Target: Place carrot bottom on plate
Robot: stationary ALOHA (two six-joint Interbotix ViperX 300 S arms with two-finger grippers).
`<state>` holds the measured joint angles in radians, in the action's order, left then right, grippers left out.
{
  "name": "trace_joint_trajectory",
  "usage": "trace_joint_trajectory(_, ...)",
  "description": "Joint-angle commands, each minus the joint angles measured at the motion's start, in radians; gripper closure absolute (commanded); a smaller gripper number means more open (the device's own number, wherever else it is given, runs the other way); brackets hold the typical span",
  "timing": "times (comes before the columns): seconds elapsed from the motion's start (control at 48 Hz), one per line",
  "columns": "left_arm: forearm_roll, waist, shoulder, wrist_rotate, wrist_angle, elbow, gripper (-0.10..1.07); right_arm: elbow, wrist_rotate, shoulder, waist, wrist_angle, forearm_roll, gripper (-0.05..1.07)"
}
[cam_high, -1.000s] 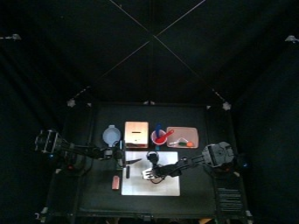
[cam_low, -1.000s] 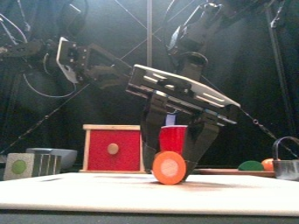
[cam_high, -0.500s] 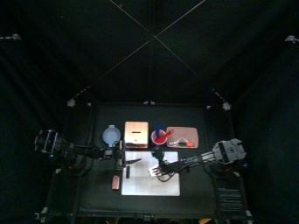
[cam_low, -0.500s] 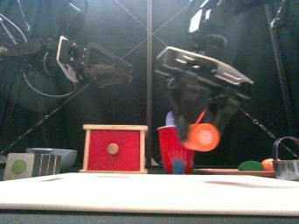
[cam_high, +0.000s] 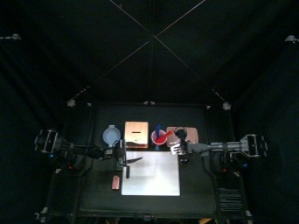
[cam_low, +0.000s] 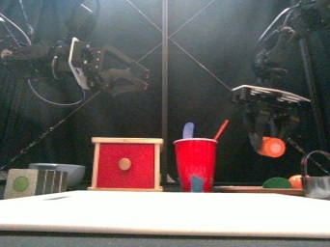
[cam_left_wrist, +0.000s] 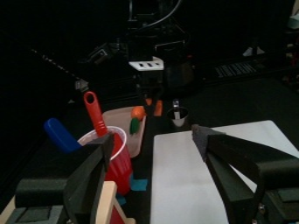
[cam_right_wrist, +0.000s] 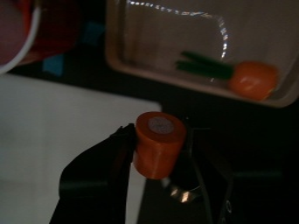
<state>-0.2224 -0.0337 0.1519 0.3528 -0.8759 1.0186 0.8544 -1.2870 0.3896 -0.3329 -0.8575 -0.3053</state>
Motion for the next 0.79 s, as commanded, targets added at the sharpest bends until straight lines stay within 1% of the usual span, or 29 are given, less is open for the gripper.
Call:
trace_joint_trajectory(0.0, -0.008, 0.006, 0.003, 0.003, -0.005, -0.031, -0.04, 0.025, 0.052, 0.032, -0.104, 0.025, -0.012, 0.32)
trace_joint_trajectory(0.083, -0.011, 0.011, 0.003, 0.003, -0.005, -0.032, -0.04, 0.043, 0.095, 0.015, -0.184, 0.064, -0.028, 0.32)
trace_joint_trajectory(0.146, -0.014, 0.015, 0.002, -0.002, -0.006, -0.032, -0.05, 0.055, 0.117, -0.023, -0.238, 0.107, -0.031, 0.32)
trace_joint_trajectory(0.25, -0.025, 0.017, 0.002, -0.002, -0.005, -0.034, -0.04, 0.064, 0.121, -0.091, -0.281, 0.149, -0.049, 0.32)
trace_joint_trajectory(0.396, -0.031, 0.021, 0.002, 0.002, -0.005, -0.035, -0.04, 0.072, 0.120, -0.172, -0.295, 0.160, -0.074, 0.31)
trace_joint_trajectory(0.458, -0.031, 0.028, 0.002, 0.002, -0.005, -0.035, -0.04, 0.072, 0.121, -0.189, -0.298, 0.164, -0.078, 0.31)
trace_joint_trajectory(0.562, -0.031, 0.031, 0.002, 0.002, -0.005, -0.035, -0.04, 0.074, 0.123, -0.193, -0.298, 0.170, -0.081, 0.28)
trace_joint_trajectory(0.771, -0.031, 0.032, 0.002, 0.002, -0.005, -0.035, -0.04, 0.077, 0.121, -0.181, -0.298, 0.172, -0.089, 0.15)
